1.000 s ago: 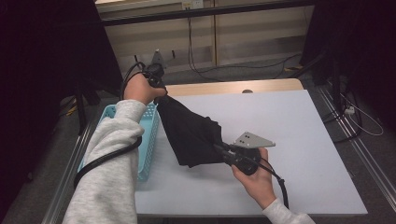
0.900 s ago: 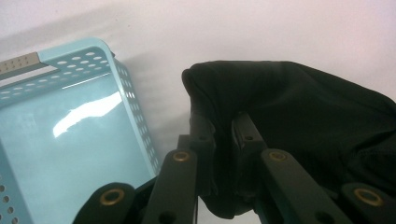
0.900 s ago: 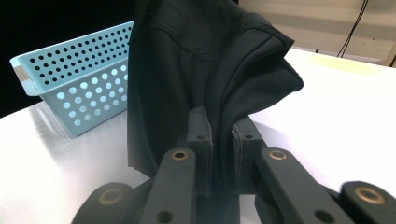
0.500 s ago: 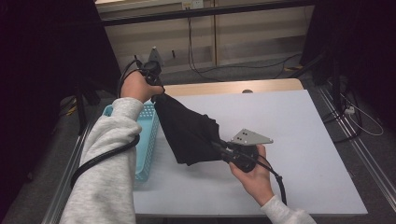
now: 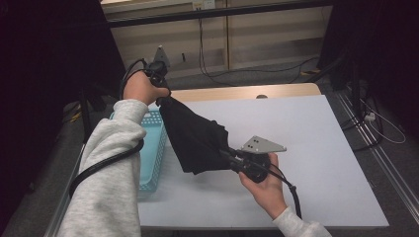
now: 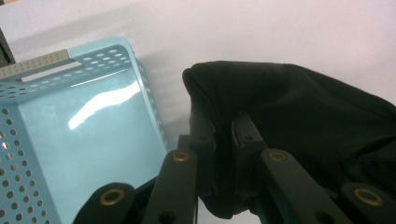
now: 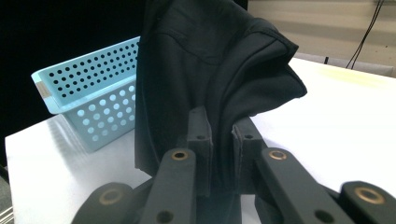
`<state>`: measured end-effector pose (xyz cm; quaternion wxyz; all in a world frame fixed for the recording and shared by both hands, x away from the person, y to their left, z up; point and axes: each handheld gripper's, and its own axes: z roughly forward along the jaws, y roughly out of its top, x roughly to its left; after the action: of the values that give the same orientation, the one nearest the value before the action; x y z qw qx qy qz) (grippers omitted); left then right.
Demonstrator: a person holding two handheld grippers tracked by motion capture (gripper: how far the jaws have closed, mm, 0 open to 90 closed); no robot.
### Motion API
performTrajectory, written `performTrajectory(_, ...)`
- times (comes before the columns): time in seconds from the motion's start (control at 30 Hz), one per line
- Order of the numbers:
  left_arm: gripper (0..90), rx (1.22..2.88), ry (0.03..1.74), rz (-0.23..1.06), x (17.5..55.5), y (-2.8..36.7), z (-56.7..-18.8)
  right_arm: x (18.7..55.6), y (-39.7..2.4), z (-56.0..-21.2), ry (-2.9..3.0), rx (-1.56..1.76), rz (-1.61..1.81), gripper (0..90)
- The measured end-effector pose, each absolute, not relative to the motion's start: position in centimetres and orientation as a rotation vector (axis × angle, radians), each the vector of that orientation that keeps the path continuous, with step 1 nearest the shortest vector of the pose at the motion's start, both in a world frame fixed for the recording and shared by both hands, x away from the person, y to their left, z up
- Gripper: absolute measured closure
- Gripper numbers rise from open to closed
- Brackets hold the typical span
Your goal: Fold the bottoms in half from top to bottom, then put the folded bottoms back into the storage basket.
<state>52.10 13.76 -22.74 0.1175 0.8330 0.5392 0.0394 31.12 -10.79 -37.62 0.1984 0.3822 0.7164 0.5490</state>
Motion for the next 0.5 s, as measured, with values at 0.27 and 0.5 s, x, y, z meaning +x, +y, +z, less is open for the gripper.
performTrajectory(0.27, 81.9, 2.421, 1.574, 0.118, 51.7, 14.2, -21.8, 30.9, -10.1, -37.4, 2.01, 1.06, 1.53, 81.0)
performTrajectory(0.5, 81.9, 2.409, 1.591, 0.131, 51.3, 15.3, -21.0, 30.9, -9.5, -36.6, 2.009, 1.044, 1.557, 81.0)
